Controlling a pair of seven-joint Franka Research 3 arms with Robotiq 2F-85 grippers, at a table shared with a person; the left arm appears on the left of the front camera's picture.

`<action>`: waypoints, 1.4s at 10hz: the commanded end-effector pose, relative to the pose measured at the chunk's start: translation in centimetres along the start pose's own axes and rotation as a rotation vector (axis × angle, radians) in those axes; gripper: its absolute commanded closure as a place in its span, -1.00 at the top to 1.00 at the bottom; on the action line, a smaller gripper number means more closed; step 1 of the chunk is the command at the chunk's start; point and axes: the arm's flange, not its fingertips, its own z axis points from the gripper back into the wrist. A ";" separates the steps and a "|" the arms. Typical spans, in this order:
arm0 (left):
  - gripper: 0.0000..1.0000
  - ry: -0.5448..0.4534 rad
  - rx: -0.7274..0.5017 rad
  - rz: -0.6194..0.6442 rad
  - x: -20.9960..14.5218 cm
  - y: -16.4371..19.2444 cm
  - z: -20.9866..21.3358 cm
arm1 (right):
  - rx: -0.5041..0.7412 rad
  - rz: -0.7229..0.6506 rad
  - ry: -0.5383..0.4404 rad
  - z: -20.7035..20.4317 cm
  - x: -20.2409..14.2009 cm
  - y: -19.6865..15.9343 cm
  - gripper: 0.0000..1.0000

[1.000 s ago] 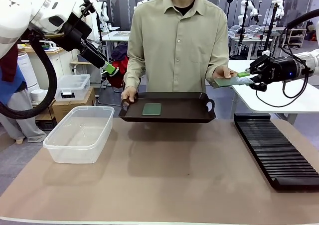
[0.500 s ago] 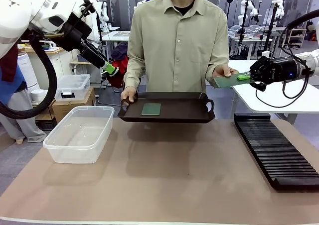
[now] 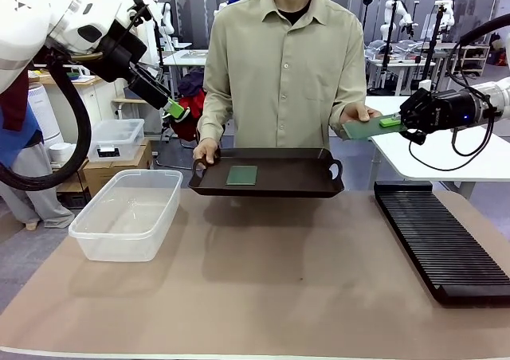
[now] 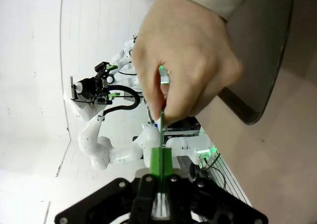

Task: Sort PCBs into racks and boxes based on the side picked up.
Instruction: If the short side of the Blank PCB is picked up, insert it into the PCB Rack ; if the long side is picked up, place it in the Organizing box.

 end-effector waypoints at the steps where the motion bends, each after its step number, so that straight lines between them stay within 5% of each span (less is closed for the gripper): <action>1: 1.00 -0.014 -0.016 0.004 -0.2 0.1 -0.1 | 0.001 -0.004 0.001 0.0 -0.1 -0.1 -1.00; 14: 1.00 -0.014 -0.016 0.004 -0.2 0.1 -0.1 | 0.001 -0.004 0.001 0.0 -0.1 -0.1 -1.00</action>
